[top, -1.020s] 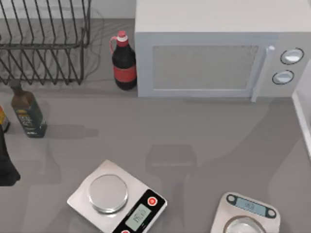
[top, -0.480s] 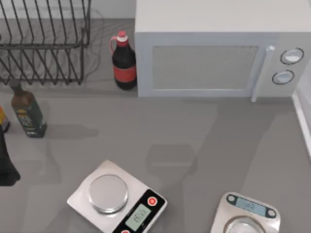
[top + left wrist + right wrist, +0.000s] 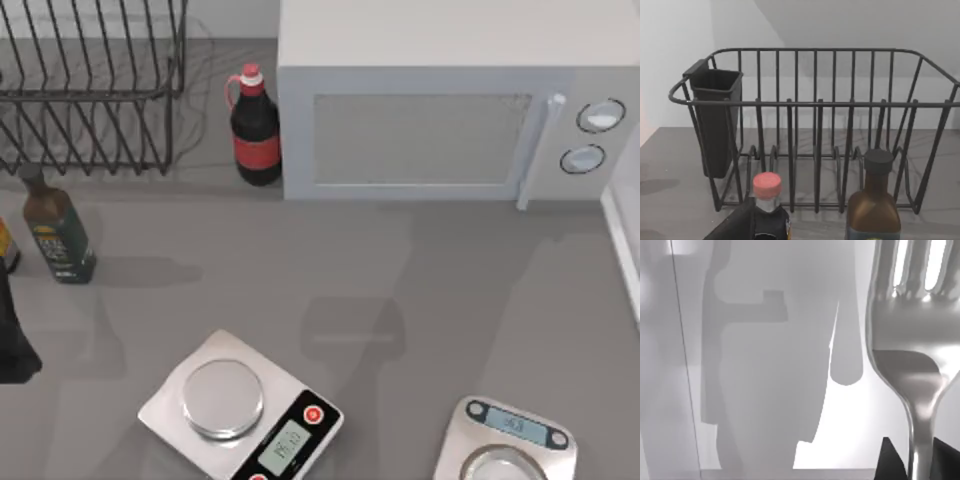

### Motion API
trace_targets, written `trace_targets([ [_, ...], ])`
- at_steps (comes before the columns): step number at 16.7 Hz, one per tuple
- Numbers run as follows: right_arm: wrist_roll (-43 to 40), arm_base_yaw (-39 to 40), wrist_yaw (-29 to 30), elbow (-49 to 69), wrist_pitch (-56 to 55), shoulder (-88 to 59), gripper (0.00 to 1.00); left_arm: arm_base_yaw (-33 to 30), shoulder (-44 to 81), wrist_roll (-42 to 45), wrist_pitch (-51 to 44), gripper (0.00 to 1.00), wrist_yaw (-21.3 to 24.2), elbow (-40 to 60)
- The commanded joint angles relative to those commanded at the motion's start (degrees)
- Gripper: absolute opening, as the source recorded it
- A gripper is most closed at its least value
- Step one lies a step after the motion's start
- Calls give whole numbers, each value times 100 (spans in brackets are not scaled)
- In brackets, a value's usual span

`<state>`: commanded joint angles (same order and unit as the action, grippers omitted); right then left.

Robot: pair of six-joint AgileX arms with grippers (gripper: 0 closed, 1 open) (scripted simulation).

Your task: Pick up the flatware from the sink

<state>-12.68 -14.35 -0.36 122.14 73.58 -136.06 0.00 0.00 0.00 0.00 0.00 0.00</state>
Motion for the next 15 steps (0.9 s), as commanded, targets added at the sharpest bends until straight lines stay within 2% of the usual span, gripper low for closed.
trace_targets([
  [6, 839, 717, -124, -1145, 134, 1262, 0, 0, 0, 0, 0, 100, 0, 0],
  [15, 3165, 3184, -35, -4051, 370, 4273, 0, 0, 0, 0, 0, 100, 0, 0],
])
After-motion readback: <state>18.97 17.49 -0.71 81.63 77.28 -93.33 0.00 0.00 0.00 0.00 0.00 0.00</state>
